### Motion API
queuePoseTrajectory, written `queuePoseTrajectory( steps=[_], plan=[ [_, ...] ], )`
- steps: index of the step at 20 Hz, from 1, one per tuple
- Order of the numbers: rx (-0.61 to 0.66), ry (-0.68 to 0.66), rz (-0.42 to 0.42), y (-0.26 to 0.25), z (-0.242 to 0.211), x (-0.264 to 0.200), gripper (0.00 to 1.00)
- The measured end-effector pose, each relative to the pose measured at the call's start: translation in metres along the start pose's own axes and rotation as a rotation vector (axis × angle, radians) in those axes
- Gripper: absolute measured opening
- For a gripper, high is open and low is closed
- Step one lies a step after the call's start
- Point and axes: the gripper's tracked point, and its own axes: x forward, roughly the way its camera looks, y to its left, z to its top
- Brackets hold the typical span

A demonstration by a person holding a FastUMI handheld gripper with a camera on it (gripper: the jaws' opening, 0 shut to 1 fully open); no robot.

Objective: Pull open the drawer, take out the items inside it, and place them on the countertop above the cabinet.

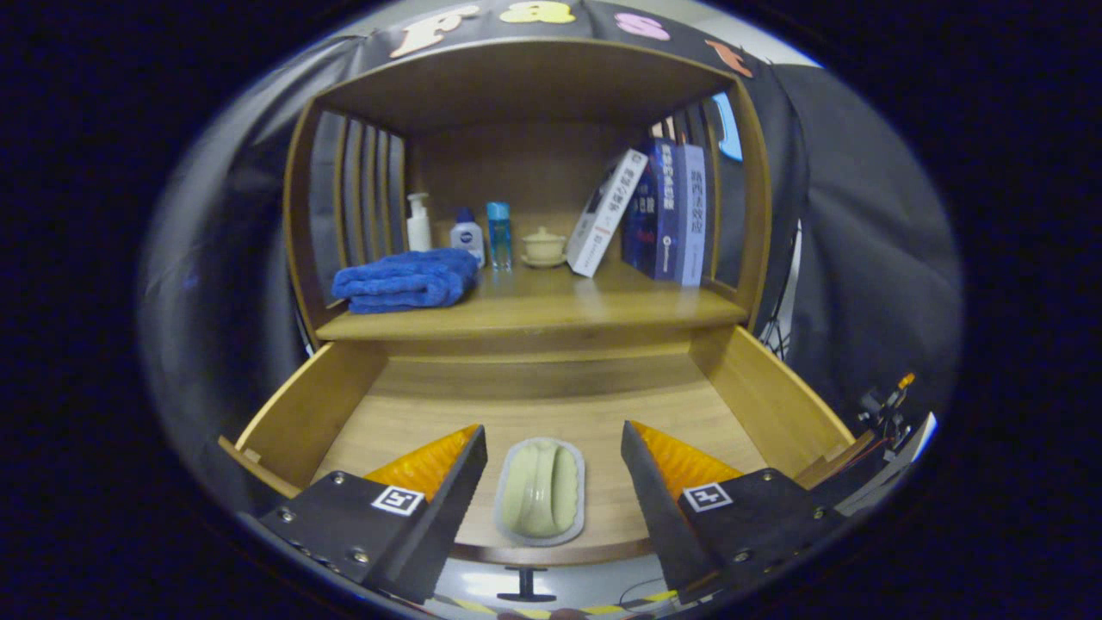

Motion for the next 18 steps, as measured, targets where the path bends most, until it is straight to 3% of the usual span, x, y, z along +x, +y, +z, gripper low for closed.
queuePoseTrajectory(
  steps=[4,6,10,12,13,16,18],
  plan=[
    [0.127,0.149,0.048,0.007,-0.016,0.027,0.90],
    [0.164,0.202,0.048,0.008,-0.022,0.036,0.73],
    [0.045,0.340,0.029,0.010,-0.051,0.038,0.71],
    [-0.073,0.392,0.054,0.009,-0.063,0.040,0.40],
    [-0.044,0.375,0.073,0.013,-0.065,0.044,0.24],
    [0.072,0.305,0.131,0.024,-0.045,0.043,0.15],
    [0.083,0.208,0.141,0.024,-0.030,0.039,0.12]
  ],
)
